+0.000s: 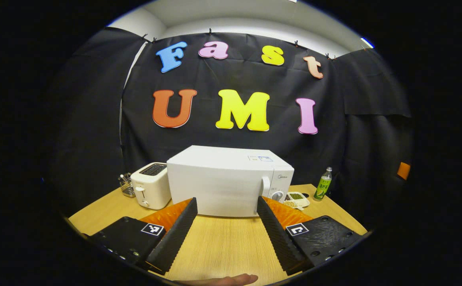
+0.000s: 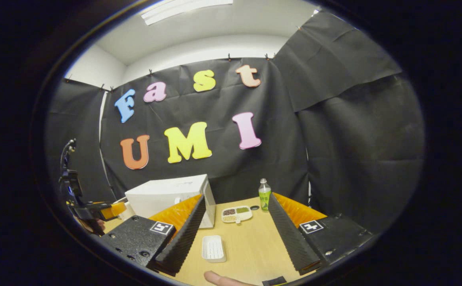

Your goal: Open the microwave oven with the left hand, put the food in, and close the microwave oven.

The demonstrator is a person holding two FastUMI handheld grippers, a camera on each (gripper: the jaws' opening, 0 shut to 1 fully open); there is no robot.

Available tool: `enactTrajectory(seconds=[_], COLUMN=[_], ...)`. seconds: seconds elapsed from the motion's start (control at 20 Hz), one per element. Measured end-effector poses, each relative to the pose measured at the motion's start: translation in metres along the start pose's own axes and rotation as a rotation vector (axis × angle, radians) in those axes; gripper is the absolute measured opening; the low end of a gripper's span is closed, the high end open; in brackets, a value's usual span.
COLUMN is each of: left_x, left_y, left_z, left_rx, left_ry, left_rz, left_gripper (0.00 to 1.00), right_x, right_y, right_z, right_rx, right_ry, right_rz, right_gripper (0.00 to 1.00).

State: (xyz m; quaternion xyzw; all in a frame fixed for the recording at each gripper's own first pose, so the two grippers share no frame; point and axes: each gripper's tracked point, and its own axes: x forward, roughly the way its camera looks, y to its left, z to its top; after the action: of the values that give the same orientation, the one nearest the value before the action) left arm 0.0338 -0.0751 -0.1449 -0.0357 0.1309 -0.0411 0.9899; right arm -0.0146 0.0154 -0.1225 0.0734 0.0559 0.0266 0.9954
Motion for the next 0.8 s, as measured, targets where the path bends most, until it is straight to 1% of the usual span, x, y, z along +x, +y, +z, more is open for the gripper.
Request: enactTrajectory(seconds=[0.05, 0.15, 0.25, 0.3, 0.45, 0.5, 0.65, 0.8], left_x=[-0.014, -0.042, -0.068, -0.082, -0.117, -0.126, -0.146, -0.163], left_y=[0.001, 0.011, 0.019, 0.019, 0.018, 0.019, 0.019, 0.022], left_z=[0.012, 0.032, 0.050, 0.061, 0.077, 0.083, 0.090, 0.080], left_rx=[0.004, 0.037, 0.048, 0.046, 0.048, 0.050, 0.040, 0.019], left_ry=[-0.014, -0.041, -0.065, -0.092, -0.127, -0.146, -0.176, -0.189], left_rz=[-0.002, 0.027, 0.058, 0.059, 0.054, 0.055, 0.044, 0.016], left_gripper=[0.95, 0.95, 0.95, 0.95, 0.95, 0.95, 0.95, 0.95], right_x=[-0.008, -0.026, -0.043, -0.050, -0.070, -0.075, -0.084, -0.092], right_y=[0.002, 0.009, 0.015, 0.019, 0.030, 0.033, 0.047, 0.058], right_z=[0.008, 0.023, 0.035, 0.041, 0.057, 0.061, 0.063, 0.065], right_rx=[-0.009, -0.023, -0.024, -0.028, -0.064, -0.071, -0.084, -0.090], right_ry=[-0.017, -0.054, -0.077, -0.089, -0.128, -0.138, -0.142, -0.156], right_rz=[-0.001, 0.006, 0.009, 0.015, 0.025, 0.023, 0.043, 0.077], right_gripper=[1.00, 1.00, 1.00, 0.91, 0.91, 1.00, 1.00, 1.00])
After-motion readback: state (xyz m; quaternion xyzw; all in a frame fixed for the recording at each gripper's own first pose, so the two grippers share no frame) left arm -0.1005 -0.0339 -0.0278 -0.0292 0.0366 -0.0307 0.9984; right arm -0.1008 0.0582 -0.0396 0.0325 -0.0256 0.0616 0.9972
